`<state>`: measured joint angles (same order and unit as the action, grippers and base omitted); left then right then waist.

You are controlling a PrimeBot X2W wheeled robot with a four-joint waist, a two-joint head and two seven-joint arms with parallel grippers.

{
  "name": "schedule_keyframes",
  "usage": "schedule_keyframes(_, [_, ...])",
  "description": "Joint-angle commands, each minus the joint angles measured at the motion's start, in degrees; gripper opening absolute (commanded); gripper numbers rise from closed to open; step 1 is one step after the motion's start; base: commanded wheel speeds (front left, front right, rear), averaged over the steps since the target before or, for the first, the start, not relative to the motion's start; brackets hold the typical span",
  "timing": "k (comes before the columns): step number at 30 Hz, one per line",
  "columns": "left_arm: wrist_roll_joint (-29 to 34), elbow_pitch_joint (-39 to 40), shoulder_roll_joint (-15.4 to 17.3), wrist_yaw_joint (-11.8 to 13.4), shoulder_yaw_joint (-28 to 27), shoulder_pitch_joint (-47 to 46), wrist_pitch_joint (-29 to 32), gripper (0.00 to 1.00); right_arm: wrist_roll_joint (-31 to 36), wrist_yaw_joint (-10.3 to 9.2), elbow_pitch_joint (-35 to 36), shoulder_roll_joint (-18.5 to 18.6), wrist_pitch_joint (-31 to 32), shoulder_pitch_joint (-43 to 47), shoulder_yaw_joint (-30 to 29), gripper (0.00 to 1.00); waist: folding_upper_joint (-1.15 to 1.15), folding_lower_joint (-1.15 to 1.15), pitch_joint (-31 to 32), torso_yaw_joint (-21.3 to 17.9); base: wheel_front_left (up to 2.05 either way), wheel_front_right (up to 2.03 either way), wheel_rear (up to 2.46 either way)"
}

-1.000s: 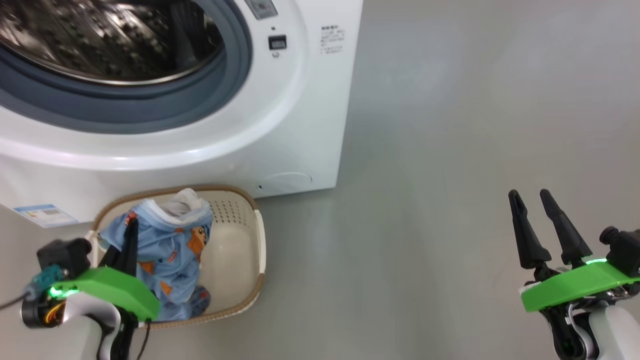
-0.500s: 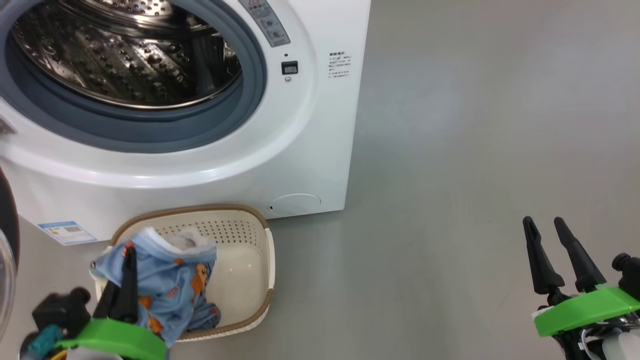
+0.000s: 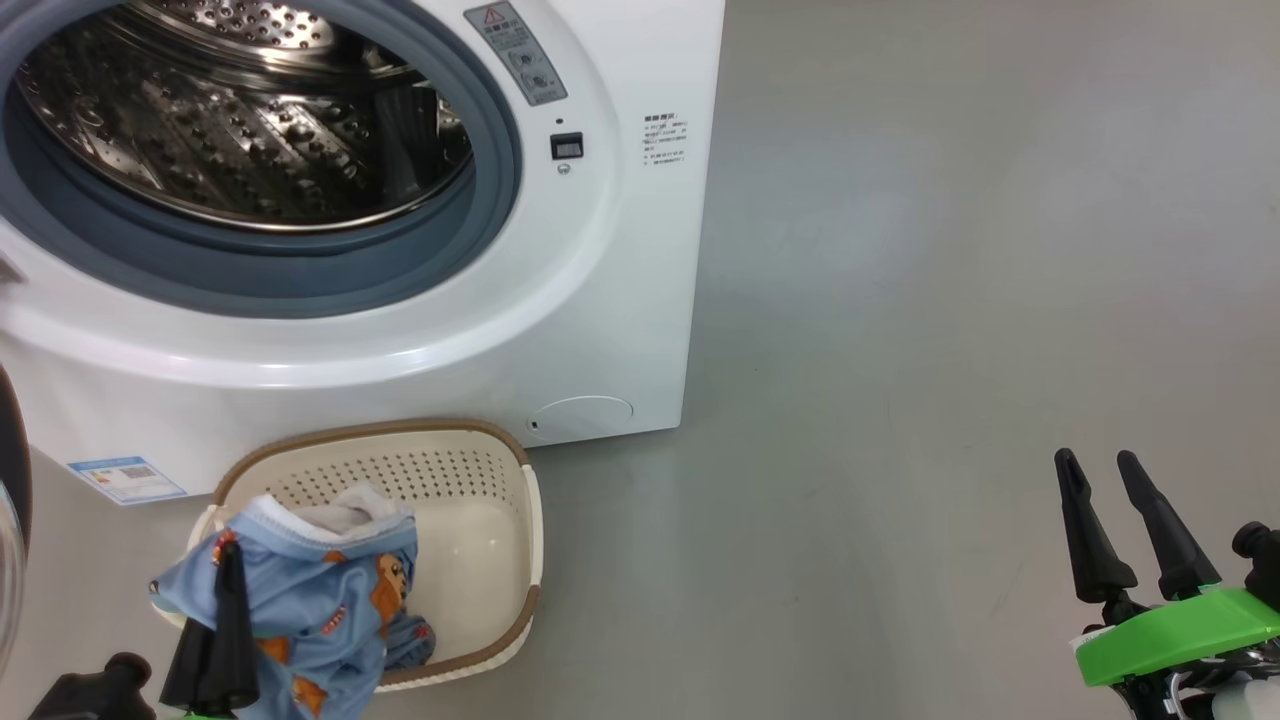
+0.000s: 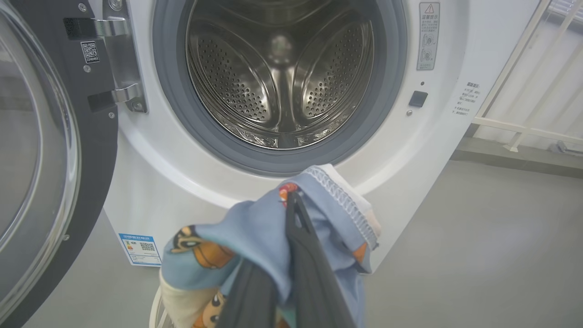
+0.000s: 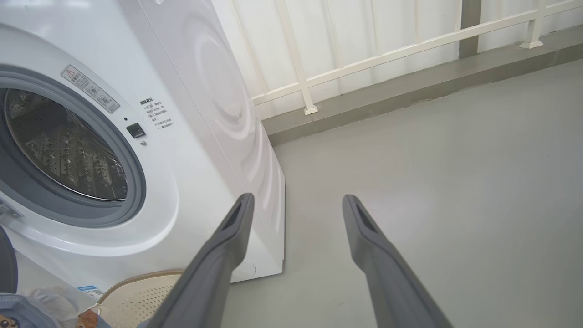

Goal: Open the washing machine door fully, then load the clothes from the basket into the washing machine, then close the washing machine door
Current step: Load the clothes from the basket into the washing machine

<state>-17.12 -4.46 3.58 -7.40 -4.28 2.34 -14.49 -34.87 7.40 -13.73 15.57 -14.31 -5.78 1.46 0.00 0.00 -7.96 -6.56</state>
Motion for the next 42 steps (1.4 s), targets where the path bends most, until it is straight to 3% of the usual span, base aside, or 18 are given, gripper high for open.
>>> schedule_keyframes(1, [0.88,1.94,0.46,-0.07,-2.19,-0.64,-0.51,0.0,0.66,0.09,1.5,0.93,-0.69,0.71,0.9,1.0,0.0,0.0,-0.12,0.03,0.0,0.0,0.0])
schedule_keyframes(12, [1.85,1.48,0.55,-0.08,-1.46,-5.62,-0.51,0.0,0.67,0.09,2.1,0.42,-0.69,0.03,0.73,1.0,0.0,0.0,-2.58,-0.18,0.0,0.0,0.0])
schedule_keyframes(22, [3.95,-2.19,4.36,-0.08,-1.67,-25.03,-0.51,0.0,0.35,0.09,2.77,-0.94,-0.69,-3.5,1.57,1.0,0.0,0.0,-9.08,-1.59,0.0,0.0,0.0])
schedule_keyframes(31, [2.22,-20.65,9.43,-0.08,-2.44,-46.5,-0.51,0.0,-0.05,0.09,3.48,-2.89,-0.69,-8.0,3.46,1.0,0.0,0.0,-16.76,-5.01,0.0,0.0,0.0])
schedule_keyframes(42, [4.6,-42.99,14.04,-0.04,-0.75,-64.39,-0.5,0.0,-0.55,0.09,4.12,-4.88,-0.69,-11.78,4.41,1.0,0.0,0.0,-24.05,-8.8,0.0,0.0,0.0])
